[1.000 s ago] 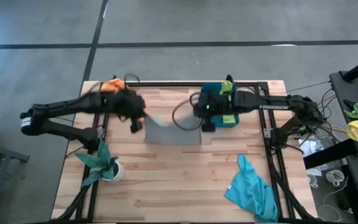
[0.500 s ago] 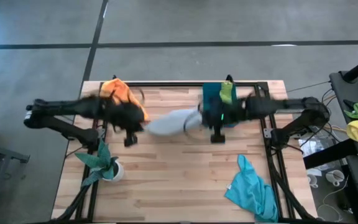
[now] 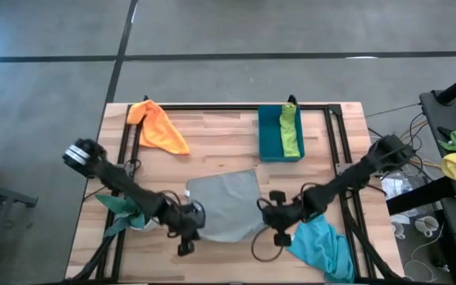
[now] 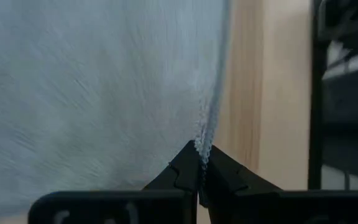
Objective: Roll microfiber towels into tight, uniform cylinder then place into a basket
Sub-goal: Roll the gray towel
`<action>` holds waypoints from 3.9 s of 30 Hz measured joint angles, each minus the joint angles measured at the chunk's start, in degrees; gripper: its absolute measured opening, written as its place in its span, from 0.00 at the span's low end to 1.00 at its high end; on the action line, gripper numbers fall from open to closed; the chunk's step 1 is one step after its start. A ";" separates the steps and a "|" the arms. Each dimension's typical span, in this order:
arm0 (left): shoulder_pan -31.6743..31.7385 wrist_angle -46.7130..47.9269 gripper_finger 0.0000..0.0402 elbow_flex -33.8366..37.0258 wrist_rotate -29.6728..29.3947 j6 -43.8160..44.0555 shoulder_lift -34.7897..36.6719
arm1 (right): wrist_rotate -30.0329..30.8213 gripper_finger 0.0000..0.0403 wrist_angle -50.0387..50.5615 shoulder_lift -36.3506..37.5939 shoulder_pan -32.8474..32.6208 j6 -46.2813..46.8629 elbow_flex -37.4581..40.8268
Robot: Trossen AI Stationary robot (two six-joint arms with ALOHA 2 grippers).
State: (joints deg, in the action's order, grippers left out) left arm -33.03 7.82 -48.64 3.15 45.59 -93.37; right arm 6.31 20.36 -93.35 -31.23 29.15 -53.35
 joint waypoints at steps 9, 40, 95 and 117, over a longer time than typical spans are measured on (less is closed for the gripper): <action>-1.30 -0.05 0.00 -1.21 2.13 2.00 -2.17 | -3.70 0.02 0.22 -4.08 0.39 0.86 -0.85; 0.04 2.12 0.36 -0.57 2.69 5.08 1.51 | -0.27 0.22 0.68 -6.81 3.87 -3.14 -0.78; -13.32 17.00 0.37 -15.21 -23.37 7.69 -10.82 | -3.39 0.02 0.46 -6.48 1.73 0.89 -0.74; -12.77 10.66 0.37 -13.42 -23.12 1.88 -13.30 | 2.80 0.31 3.87 -5.39 -3.02 -12.86 -7.65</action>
State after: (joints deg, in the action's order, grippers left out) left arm -45.80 18.48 -62.06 -19.97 47.47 -106.67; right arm 9.11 24.22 -98.74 -34.24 16.30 -60.99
